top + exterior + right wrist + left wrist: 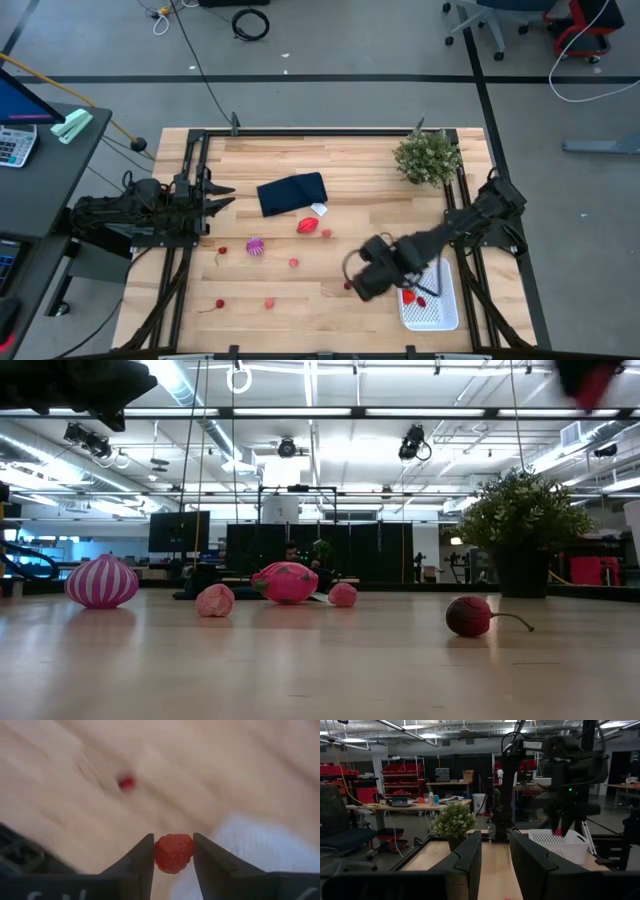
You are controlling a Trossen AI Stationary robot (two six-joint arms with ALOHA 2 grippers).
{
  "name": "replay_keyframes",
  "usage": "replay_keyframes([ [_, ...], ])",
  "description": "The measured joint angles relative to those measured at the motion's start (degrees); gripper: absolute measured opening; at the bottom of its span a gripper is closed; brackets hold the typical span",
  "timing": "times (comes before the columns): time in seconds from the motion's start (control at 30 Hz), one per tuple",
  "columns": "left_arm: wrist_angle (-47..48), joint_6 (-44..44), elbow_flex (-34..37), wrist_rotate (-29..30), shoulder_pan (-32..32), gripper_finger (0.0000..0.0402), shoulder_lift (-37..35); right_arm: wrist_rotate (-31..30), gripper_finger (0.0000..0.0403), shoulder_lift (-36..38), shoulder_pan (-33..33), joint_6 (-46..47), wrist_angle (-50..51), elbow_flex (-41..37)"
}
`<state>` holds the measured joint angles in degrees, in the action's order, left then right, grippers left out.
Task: Pick and placing Produce into tupperware
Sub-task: Put the raspberry into the white bin
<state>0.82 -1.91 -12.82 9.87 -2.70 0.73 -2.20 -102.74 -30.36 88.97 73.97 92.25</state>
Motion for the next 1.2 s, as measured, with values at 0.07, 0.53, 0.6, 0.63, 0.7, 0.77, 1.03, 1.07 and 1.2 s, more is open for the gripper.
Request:
replay_keyframes([
  [0.07,0.0,0.1,0.0,0.0,0.0,0.0107,0.0,2.6,0.0122,0.0,-3.0,6.1,4.0,1.8],
  [0.53,0.0,0.2,0.0,0.0,0.0,0.0107,0.0,4.0,0.0122,0.1,-15.7,31.7,3.8,-15.1],
  [0.6,0.0,0.2,0.0,0.0,0.0,0.0107,0.0,4.0,0.0122,0.1,-14.6,30.9,-2.6,-19.1],
  [0.63,0.0,0.2,0.0,0.0,0.0,0.0107,0.0,4.1,0.0122,0.1,-14.0,30.3,-5.6,-21.2],
  [0.7,0.0,0.2,0.0,0.0,0.0,0.0107,0.0,4.0,0.0122,0.1,-12.7,29.6,-9.9,-25.0],
  [0.77,0.0,0.2,0.0,0.0,0.0,0.0107,0.0,4.0,0.0122,0.1,-11.6,29.5,-12.3,-28.3],
  [1.03,0.0,0.2,0.0,0.0,0.0,0.0107,0.0,6.3,0.0157,0.1,-9.2,26.5,-12.5,-31.0],
  [1.07,0.0,0.2,0.0,0.0,0.0,0.0107,0.0,6.3,0.0165,0.1,-9.0,25.8,-12.6,-30.6],
  [1.2,-0.1,0.0,0.0,0.0,0.0,0.0107,0.0,7.1,0.0198,0.1,-8.4,22.7,-13.0,-29.5],
])
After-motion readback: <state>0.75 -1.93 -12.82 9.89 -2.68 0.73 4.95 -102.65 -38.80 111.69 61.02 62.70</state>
